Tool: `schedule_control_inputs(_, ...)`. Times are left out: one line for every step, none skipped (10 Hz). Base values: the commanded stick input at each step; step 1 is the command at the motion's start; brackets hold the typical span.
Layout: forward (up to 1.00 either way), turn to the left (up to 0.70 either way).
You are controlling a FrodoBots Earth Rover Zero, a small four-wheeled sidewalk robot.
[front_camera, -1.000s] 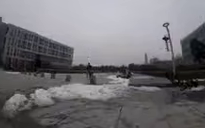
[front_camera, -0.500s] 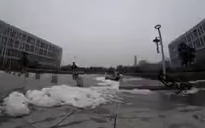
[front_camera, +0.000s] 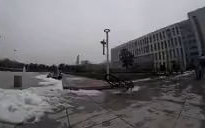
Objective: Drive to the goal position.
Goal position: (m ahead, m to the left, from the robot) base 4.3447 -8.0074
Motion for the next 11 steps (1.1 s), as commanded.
schedule_control_inputs(0.0,0.0)
schedule_control_inputs(0.0,0.0)
schedule_control_inputs(0.0,0.0)
schedule_control_inputs(0.0,-0.45)
schedule_control_inputs(0.0,-0.45)
schedule_control_inputs(0.0,-0.45)
schedule_control_inputs(0.0,-0.45)
schedule_control_inputs(0.0,-0.45)
schedule_control_inputs(0.0,-0.45)
schedule_control_inputs(0.0,-0.45)
schedule_control_inputs(0.0,-0.45)
